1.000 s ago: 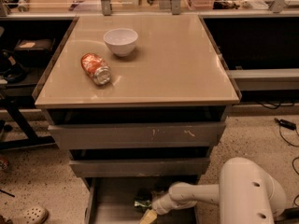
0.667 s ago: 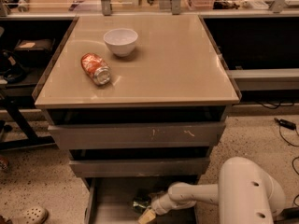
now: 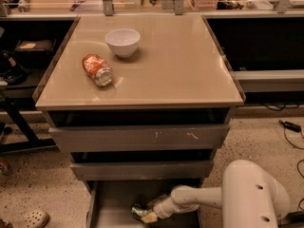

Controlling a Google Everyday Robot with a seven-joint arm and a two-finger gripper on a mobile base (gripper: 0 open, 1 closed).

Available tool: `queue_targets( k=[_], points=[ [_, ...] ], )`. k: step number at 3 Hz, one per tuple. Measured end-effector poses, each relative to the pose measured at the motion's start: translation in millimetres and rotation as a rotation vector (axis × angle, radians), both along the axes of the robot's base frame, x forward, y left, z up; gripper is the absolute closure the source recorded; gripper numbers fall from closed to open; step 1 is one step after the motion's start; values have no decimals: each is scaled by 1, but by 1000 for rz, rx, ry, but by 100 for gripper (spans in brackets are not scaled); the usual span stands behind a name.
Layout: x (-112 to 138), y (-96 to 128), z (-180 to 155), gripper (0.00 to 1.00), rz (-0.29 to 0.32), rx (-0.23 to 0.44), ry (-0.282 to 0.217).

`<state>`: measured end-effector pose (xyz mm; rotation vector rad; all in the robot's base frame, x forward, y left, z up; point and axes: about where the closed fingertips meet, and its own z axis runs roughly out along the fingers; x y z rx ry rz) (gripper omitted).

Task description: Pick green can from bottom drawer and place on counter

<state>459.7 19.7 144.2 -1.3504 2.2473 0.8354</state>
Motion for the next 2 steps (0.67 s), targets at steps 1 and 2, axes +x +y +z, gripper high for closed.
queue_targets(
  k=[1,2],
  points=[
    [0,0,0,88,0,0,0],
    [-1,1,11,100,15,32,12]
  ],
)
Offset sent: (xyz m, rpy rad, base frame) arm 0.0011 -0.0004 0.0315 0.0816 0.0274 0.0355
